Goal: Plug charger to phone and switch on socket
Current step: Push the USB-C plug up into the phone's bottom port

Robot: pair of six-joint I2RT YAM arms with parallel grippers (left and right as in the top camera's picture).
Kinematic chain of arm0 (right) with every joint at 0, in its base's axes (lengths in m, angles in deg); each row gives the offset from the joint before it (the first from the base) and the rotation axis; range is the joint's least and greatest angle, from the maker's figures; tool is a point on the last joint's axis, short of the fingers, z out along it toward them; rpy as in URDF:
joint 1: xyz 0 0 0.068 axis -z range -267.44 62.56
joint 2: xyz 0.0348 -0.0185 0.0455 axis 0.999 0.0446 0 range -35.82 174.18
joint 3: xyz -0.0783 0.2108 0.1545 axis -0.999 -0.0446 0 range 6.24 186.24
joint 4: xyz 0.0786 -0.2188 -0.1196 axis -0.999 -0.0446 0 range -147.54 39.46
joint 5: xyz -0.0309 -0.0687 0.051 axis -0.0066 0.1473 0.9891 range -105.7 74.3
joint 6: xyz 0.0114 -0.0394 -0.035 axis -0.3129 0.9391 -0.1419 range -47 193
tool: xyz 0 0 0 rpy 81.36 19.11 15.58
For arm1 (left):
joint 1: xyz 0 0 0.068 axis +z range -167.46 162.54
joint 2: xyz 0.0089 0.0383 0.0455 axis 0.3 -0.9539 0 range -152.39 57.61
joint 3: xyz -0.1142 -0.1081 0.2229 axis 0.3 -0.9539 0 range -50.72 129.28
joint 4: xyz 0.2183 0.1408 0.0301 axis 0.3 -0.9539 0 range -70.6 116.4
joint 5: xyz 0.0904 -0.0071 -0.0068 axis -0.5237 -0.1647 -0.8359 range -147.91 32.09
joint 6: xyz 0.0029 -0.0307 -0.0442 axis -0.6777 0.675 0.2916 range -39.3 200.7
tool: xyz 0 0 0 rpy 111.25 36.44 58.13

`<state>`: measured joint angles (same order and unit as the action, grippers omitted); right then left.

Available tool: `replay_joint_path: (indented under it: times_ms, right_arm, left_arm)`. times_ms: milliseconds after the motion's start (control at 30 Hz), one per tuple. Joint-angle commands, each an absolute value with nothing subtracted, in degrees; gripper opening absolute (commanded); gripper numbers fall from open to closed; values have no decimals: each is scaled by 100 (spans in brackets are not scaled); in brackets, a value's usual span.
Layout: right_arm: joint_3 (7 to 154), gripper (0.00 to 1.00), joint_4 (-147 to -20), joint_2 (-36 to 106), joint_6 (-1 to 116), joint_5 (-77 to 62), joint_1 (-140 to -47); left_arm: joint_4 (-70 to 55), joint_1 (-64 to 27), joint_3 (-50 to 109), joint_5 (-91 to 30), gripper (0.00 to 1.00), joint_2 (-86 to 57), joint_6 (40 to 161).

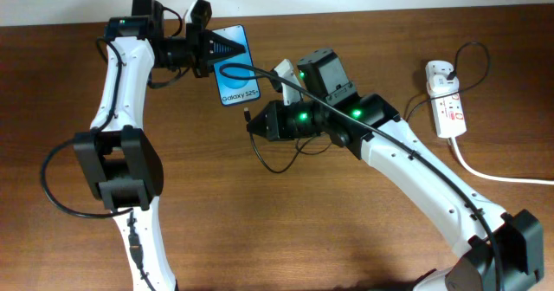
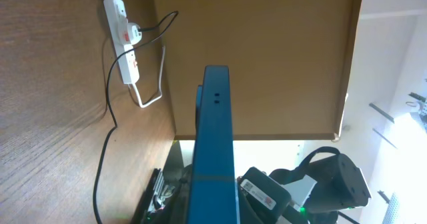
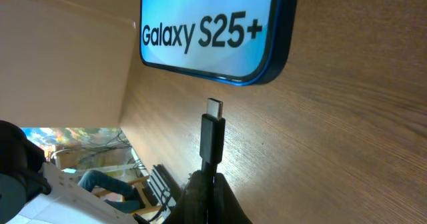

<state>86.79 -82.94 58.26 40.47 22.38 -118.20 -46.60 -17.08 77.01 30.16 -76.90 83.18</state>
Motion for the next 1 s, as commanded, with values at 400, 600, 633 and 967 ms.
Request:
replay_joint_path:
  times_ms: [400, 600, 633, 967]
  right_arm:
    - [8712, 4, -8008, 5831, 4270, 2319, -11855]
    - [8712, 4, -8005, 5831, 4270, 2262, -11855]
    - [8712, 4, -8005, 5831, 4270, 2260, -11853]
    - [8712, 4, -8032, 5831, 4267, 2195, -11692]
  left_arm:
    - [-4655, -1692, 7760, 3228, 0, -7651, 8375]
    - [-4655, -1812, 7760, 3228, 0, -7651, 8373]
    - [-4655, -1810, 7760, 3228, 0, -7651, 8373]
    - [-4673, -1810, 7760, 3228, 0, -7651, 8373]
